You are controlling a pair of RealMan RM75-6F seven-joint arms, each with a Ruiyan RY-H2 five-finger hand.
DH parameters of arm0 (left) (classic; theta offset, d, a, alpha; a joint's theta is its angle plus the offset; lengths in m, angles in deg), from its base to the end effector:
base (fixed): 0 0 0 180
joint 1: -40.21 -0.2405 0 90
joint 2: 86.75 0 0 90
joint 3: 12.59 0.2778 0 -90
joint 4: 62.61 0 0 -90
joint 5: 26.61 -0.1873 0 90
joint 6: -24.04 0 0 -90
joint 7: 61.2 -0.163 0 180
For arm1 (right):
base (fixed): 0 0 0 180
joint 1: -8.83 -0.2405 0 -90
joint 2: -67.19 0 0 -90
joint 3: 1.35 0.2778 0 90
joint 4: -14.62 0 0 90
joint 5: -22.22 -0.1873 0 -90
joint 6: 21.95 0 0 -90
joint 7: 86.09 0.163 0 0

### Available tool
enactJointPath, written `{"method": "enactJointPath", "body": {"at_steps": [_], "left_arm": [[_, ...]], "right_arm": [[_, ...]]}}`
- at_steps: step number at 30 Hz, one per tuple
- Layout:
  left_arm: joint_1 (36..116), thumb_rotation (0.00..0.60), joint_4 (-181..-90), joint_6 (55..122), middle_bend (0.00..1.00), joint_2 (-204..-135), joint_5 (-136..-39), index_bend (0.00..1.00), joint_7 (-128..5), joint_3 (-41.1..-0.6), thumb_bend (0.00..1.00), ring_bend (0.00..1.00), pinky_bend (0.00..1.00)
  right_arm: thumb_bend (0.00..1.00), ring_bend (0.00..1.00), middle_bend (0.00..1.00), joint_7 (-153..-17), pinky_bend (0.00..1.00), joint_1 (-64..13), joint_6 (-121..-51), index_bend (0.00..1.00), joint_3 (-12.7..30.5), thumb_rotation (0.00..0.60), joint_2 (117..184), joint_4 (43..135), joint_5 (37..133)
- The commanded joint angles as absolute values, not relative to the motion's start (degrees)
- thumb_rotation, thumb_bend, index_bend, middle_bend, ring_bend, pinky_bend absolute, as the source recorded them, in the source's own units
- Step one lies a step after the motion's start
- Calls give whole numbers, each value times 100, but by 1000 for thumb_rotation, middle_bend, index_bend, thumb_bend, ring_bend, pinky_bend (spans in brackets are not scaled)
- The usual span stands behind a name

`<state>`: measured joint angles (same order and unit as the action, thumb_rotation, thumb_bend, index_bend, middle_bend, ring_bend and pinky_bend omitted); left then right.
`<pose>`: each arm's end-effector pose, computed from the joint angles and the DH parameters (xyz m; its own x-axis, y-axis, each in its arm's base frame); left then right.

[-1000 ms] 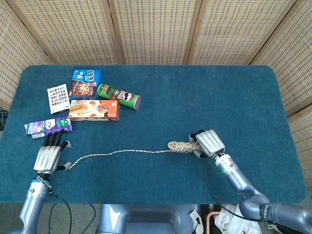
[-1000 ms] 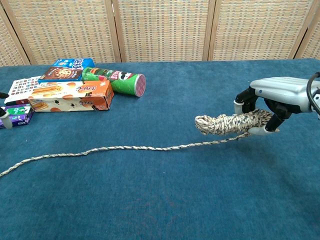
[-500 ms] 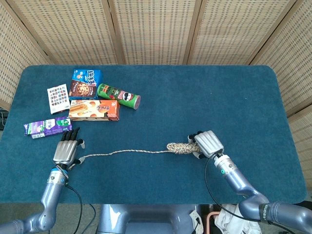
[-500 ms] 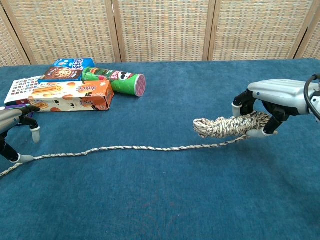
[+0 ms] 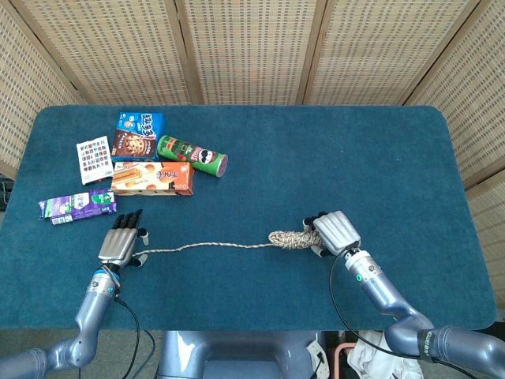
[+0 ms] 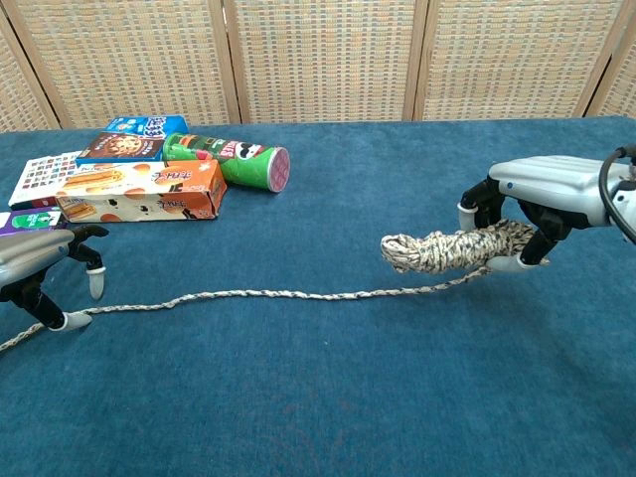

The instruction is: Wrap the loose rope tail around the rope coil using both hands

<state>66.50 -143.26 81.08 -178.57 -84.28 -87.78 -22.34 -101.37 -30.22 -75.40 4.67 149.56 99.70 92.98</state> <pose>-0.2771 0.3131 -0.0090 0.4199 0.3713 0.8281 0.8993 -0.0475 -0.4347 -0.1971 -0.3560 0.0236 0.5258 -0.2756 0.8047 -0.8216 -0.4096 0.3965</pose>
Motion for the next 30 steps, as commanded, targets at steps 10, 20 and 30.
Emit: {"method": "enactJointPath", "body": {"at_steps": [10, 20, 30], "left_arm": [[6833, 600, -14412, 7995, 0, -17792, -8077, 541, -8951, -2148, 392, 0, 0], [6905, 600, -14487, 8070, 0, -17713, -7906, 581, -9024, -2076, 432, 0, 0], [6998, 600, -14568, 8089, 0, -17624, -7708, 581, -9119, -2035, 443, 0, 0]], "right_arm": [[471, 401, 622, -10224, 717, -3034, -7528, 636, 485, 600, 14929, 10022, 9265], [478, 402, 623, -10301, 717, -3038, -7521, 637, 483, 600, 14923, 10069, 9229], [478, 403, 624, -10316, 717, -3046, -7520, 637, 499, 600, 14918, 10079, 9213]]}}
